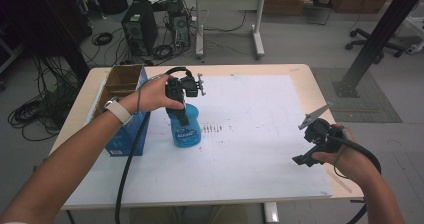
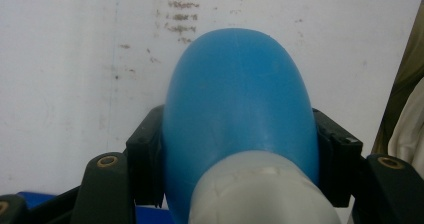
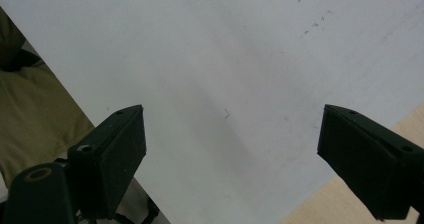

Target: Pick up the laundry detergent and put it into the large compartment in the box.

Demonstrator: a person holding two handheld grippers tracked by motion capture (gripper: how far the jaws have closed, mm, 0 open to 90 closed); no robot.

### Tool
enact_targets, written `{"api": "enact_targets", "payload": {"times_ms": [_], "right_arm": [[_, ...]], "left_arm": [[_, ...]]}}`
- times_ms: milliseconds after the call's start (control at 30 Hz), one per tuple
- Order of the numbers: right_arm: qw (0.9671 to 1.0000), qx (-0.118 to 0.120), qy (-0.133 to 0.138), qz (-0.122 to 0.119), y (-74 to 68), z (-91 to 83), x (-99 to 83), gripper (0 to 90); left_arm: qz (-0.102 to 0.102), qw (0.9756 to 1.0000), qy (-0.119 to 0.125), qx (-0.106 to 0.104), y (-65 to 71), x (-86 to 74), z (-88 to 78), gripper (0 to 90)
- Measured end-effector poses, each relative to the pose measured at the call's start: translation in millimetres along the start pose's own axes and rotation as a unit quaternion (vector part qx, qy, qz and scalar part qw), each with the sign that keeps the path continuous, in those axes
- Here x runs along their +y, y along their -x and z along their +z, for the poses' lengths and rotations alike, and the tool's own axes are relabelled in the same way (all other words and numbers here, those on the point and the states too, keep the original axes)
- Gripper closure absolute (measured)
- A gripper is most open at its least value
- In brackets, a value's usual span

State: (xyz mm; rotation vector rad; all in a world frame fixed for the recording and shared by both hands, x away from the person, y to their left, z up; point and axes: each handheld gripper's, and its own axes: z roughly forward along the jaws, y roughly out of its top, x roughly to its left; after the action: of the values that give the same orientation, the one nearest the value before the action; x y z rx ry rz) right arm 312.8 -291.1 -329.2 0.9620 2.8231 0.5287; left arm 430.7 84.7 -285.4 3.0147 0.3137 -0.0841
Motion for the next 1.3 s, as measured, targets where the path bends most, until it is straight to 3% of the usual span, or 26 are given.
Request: {"api": "enact_targets", "payload": {"times_ms": [200,467,1300], "right_arm": [[1.0000,-0.001,0.001,0.001,-0.1,-1.0,-1.7,12.0],[1.0000,-0.002,0.003,0.002,-0.8,-2.2,-3.2,12.0],[0.9999,-0.004,0.011,-0.009,-4.6,-6.2,0.0,12.0]], "left_arm": [[-0.005,0.9999,-0.013,0.003,1.0,0.8,-1.2,37.4],[-0.022,0.9998,0.003,-0.003,2.8,-3.4,-13.1,37.4],[-0.061,0.9980,0.009,0.015,15.9,-9.5,-45.9,37.5]]}}
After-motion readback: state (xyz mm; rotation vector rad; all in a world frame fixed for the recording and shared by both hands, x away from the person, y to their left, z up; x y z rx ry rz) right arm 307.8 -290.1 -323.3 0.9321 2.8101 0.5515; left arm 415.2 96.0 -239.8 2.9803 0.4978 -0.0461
